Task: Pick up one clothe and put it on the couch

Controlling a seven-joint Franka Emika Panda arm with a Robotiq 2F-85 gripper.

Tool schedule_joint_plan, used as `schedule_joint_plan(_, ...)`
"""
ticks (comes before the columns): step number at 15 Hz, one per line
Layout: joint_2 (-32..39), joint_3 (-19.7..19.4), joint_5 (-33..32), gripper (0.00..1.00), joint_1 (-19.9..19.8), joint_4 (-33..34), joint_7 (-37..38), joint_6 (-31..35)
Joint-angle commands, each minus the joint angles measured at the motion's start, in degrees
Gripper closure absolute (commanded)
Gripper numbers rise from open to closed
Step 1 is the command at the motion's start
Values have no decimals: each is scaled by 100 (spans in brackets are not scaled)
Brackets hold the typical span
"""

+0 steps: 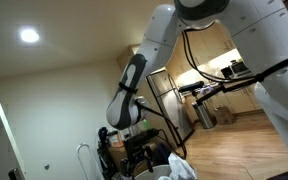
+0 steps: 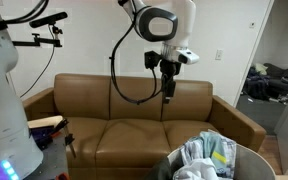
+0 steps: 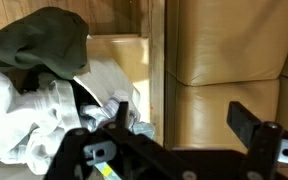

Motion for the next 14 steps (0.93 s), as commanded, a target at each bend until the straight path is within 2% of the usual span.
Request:
schedule_joint_plan(1, 64, 17, 11, 0, -20, 63, 2, -17)
schedule_joint_plan(3, 251, 20, -105, 0, -5, 223, 127, -53)
schedule_joint_plan(4, 402, 17, -91, 0, -19, 328, -45, -76)
schedule_joint_plan(8, 1289, -126, -131, 0, -154, 770, -85, -60)
schedule_joint_plan(14, 2458, -420, -114, 0, -595, 1651, -211, -214)
